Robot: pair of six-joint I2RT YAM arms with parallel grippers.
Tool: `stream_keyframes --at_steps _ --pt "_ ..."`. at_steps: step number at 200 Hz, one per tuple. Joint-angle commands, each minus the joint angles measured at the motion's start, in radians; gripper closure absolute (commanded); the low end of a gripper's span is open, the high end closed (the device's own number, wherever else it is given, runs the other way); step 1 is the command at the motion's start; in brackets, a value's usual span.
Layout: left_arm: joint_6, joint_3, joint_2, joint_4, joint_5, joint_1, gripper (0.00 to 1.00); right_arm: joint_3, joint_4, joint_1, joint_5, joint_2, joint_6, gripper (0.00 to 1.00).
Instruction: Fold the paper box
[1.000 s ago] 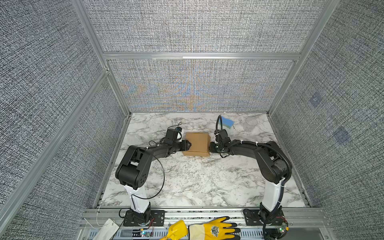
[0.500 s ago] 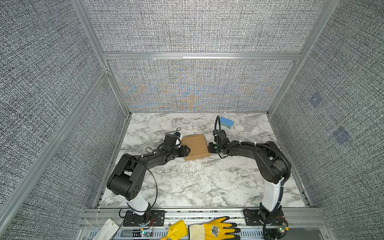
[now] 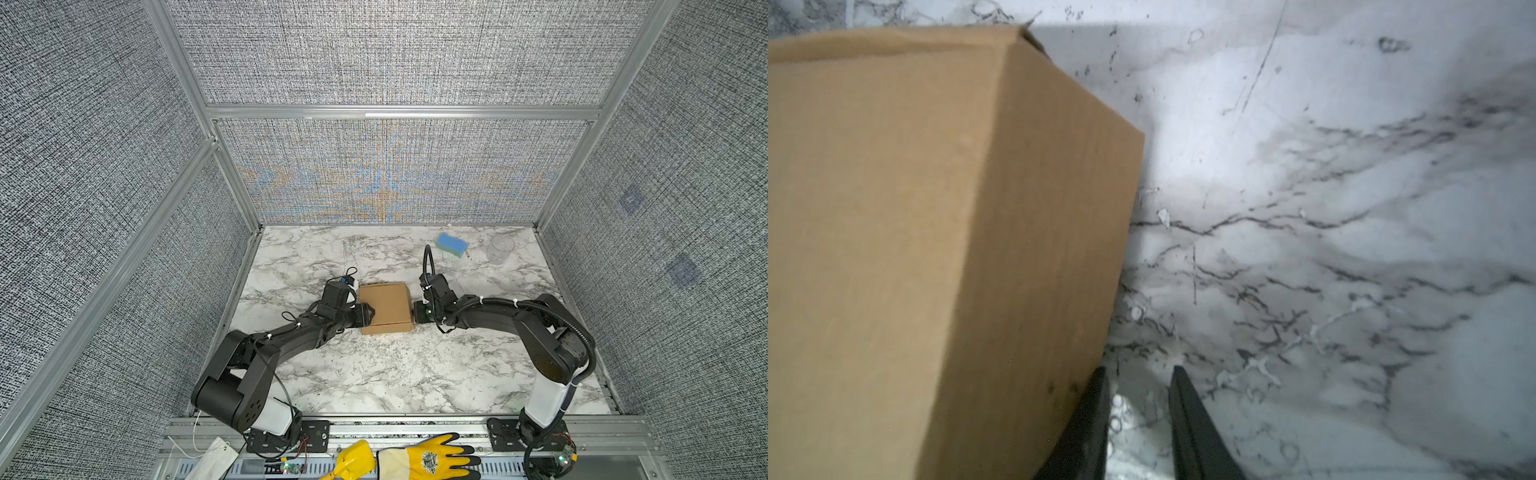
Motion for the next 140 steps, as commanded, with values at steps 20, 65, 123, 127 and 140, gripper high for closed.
stream_keyframes --at_steps 20,65,123,127,140 --pt "-0.020 0.027 -0.079 -0.152 -0.196 0.002 0.40 -0.024 -0.072 -0.027 0.016 -0.042 -0.020 0.71" --pt "-0.021 0.075 -0.062 -0.188 -0.299 0.030 0.39 -0.013 -0.055 -0.086 0.009 -0.055 -0.025 0.70" --pt "-0.002 0.197 0.112 -0.250 -0.329 0.124 0.42 0.170 -0.080 -0.118 -0.004 0.082 -0.047 0.71" --pt "0.000 0.206 0.126 -0.257 -0.336 0.126 0.42 0.176 -0.080 -0.118 -0.005 0.089 -0.047 0.71" --pt "0.010 0.229 0.165 -0.266 -0.332 0.131 0.42 0.197 -0.081 -0.121 -0.008 0.108 -0.047 0.71"
